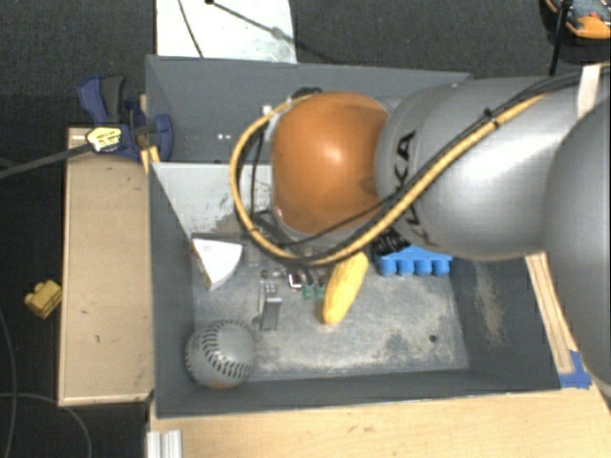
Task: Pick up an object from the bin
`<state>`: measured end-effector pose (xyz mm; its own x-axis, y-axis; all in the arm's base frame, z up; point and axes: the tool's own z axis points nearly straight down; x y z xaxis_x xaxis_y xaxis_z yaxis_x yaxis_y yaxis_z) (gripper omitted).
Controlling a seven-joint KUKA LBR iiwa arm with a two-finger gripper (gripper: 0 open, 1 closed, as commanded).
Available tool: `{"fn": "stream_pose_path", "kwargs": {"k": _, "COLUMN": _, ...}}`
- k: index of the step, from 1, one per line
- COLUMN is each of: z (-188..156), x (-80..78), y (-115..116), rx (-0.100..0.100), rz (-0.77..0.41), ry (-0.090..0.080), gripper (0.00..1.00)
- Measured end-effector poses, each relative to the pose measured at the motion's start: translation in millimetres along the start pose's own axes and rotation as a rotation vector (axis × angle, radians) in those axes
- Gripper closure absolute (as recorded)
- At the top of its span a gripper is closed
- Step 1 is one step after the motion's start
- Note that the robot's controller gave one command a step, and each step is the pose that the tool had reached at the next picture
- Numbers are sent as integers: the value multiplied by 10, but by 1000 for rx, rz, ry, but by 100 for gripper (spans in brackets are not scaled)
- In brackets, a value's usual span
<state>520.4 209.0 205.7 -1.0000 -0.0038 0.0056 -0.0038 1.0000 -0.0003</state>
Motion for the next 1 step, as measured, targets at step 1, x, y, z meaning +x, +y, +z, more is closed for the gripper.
{"fn": "stream_pose_path", "kwargs": {"k": 1, "z": -46, "x": -19, "y": -12, "rx": -2, "rz": 6, "ry": -8, "gripper": 0}}
